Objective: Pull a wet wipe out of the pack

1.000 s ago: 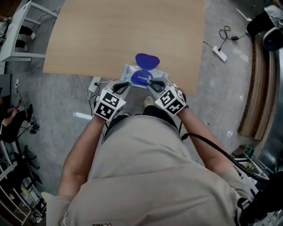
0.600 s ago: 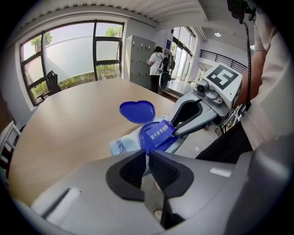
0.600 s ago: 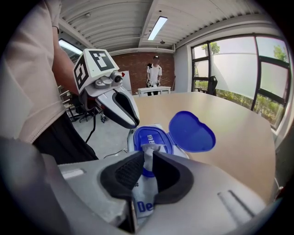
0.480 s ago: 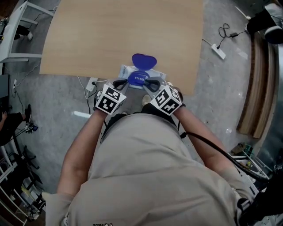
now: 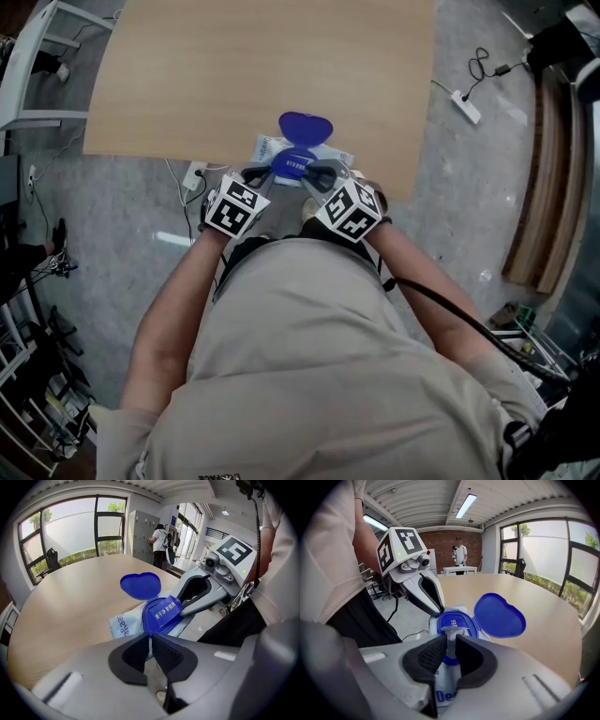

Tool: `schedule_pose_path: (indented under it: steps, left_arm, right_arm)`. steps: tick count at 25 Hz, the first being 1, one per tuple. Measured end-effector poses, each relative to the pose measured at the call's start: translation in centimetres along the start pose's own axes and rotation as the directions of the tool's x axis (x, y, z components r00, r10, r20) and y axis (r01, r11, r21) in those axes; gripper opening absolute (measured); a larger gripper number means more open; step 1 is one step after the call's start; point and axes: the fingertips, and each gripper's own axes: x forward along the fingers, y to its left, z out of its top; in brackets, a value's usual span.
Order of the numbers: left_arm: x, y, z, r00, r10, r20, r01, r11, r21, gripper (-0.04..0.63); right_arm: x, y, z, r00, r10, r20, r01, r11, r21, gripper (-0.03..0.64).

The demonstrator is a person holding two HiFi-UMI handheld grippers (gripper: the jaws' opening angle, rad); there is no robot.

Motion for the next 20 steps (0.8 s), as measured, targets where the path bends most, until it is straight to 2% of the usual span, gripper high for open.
schedule_pose_path:
  steps: [6,14,20]
  left_arm:
    - [0.52,-0.03,-0.36,1.000,-0.007,-0.009,0.007,1.000,0.006,0.026]
    - [0.78,-0.12,-0.65,1.000,-0.008,-0.004,0.008,1.000,0.008,0.026]
    - [0.39,-0.17,-0.62,1.000,-0.002,-0.004,0.003,1.000,0.018,0.026]
  right_arm:
    - [0.72,-0.04,-0.02,1.000,-0.003,-0.013,0.003,0.999,-0.033,0.049]
    - [0.71,-0.22,-0.23,1.000,0.004,-0.002,-0.004,1.000,-0.012,0.009]
    - [0.24,0.00,0.21,1.000,0.003,0.003,-0.003,1.000,-0.009,0.005]
